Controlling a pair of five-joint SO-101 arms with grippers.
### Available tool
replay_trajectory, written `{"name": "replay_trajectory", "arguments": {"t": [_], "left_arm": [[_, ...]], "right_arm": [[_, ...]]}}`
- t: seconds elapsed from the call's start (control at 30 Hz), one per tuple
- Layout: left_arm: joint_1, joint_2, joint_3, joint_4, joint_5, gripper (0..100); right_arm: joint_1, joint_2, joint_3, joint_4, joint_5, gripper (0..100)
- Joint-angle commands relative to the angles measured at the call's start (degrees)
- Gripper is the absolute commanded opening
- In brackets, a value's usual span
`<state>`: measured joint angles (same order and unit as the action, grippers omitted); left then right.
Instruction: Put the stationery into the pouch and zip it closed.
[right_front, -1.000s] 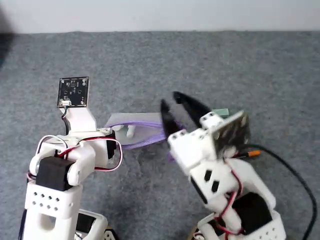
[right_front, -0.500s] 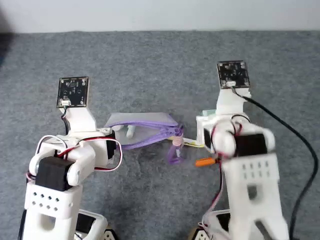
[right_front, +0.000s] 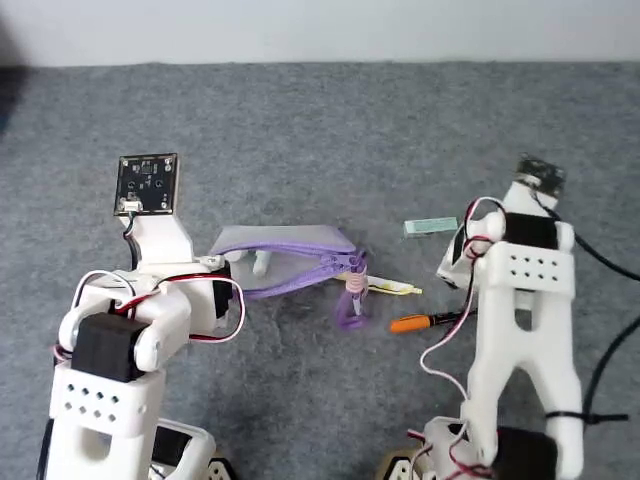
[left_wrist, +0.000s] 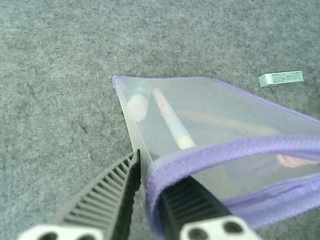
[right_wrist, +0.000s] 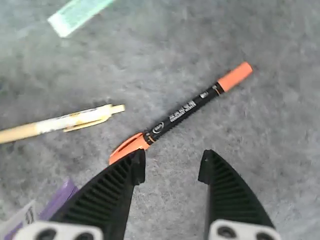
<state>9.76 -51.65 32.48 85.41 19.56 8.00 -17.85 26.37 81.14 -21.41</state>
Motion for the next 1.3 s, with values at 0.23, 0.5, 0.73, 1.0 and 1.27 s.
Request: {"name": "replay_trajectory", "arguments": {"t": [0.23, 0.5, 0.73, 1.0, 1.27], "left_arm": [[0.18, 0.0, -2.15, 0.35, 0.35, 1], [0.18, 0.0, -2.15, 0.35, 0.35, 1], [0.18, 0.0, -2.15, 0.35, 0.35, 1], [0.18, 0.0, -2.15, 0.35, 0.35, 1], [0.18, 0.35, -1.89, 0.35, 0.35, 1]], "right_arm": [[10.33, 15.16, -2.55, -8.84, -3.08, 18.1], [10.33, 22.46, -2.73, -18.86, -2.9, 18.0], [10.33, 27.38, -2.81, -22.29, -2.73, 14.5], [10.24, 26.24, -2.9, -18.42, -2.73, 1.3], [6.02, 9.71, -2.64, -7.25, 1.76, 0.8]]}}
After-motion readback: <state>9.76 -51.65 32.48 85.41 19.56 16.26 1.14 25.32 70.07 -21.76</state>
